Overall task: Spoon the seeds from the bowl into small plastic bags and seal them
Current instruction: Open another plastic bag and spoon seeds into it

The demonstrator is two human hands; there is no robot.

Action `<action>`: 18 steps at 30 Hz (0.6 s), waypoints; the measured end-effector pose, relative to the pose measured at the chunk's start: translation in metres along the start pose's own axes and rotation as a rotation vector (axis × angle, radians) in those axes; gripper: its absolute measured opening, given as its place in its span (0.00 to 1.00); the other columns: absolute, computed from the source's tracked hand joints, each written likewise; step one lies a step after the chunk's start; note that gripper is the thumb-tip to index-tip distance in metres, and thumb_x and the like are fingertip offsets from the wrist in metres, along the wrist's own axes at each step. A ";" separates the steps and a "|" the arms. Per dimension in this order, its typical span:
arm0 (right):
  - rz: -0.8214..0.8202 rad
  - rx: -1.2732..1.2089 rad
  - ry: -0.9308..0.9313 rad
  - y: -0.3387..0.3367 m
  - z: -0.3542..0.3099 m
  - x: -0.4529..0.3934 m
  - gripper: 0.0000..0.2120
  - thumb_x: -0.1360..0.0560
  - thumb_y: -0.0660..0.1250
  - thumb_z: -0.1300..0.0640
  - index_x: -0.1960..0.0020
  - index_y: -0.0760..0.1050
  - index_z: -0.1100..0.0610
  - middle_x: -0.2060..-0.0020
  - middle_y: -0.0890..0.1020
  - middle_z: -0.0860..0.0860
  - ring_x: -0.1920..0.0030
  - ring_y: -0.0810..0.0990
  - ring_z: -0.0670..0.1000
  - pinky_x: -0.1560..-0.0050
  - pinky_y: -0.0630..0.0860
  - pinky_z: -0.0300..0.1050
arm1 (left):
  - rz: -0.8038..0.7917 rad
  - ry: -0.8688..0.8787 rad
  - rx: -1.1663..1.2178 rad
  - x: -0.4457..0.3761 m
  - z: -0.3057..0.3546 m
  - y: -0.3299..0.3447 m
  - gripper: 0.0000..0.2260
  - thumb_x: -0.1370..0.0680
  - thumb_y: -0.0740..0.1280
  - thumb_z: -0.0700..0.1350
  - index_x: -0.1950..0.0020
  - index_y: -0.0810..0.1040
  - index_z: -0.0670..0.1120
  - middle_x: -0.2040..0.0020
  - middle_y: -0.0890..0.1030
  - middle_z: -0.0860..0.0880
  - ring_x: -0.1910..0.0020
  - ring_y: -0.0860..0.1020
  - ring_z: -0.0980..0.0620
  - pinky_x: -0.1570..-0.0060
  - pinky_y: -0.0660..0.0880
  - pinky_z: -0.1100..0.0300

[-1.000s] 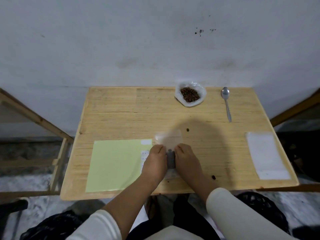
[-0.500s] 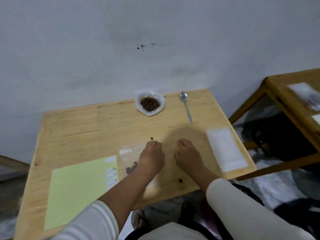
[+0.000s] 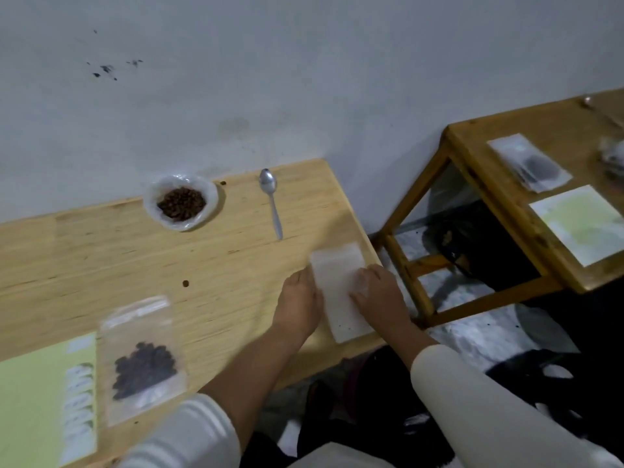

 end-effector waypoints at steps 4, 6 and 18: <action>0.028 -0.003 -0.023 0.001 0.002 -0.005 0.21 0.27 0.67 0.52 0.36 0.71 0.57 0.38 0.74 0.54 0.37 0.71 0.55 0.36 0.64 0.42 | 0.050 -0.043 0.027 -0.003 0.013 -0.001 0.21 0.22 0.59 0.43 0.30 0.67 0.39 0.38 0.75 0.39 0.39 0.72 0.42 0.38 0.68 0.55; 0.032 -0.010 -0.034 0.000 0.003 -0.007 0.20 0.26 0.66 0.52 0.36 0.71 0.57 0.37 0.74 0.53 0.36 0.70 0.54 0.35 0.62 0.41 | 0.062 -0.080 0.051 -0.001 0.017 -0.002 0.21 0.22 0.59 0.43 0.30 0.66 0.38 0.35 0.73 0.40 0.36 0.71 0.44 0.35 0.65 0.57; 0.151 -0.825 0.220 -0.054 -0.008 -0.014 0.20 0.28 0.70 0.58 0.39 0.69 0.54 0.55 0.77 0.48 0.58 0.76 0.46 0.61 0.71 0.32 | 0.264 -0.233 0.288 0.009 0.014 -0.028 0.13 0.22 0.64 0.44 0.39 0.76 0.44 0.41 0.78 0.46 0.44 0.76 0.52 0.48 0.64 0.71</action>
Point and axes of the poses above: each hand's wrist, its own x-axis away from the middle knuckle, its own y-axis out of the palm, z = x × y, the point moved 8 cm from there along -x, towards the middle knuckle
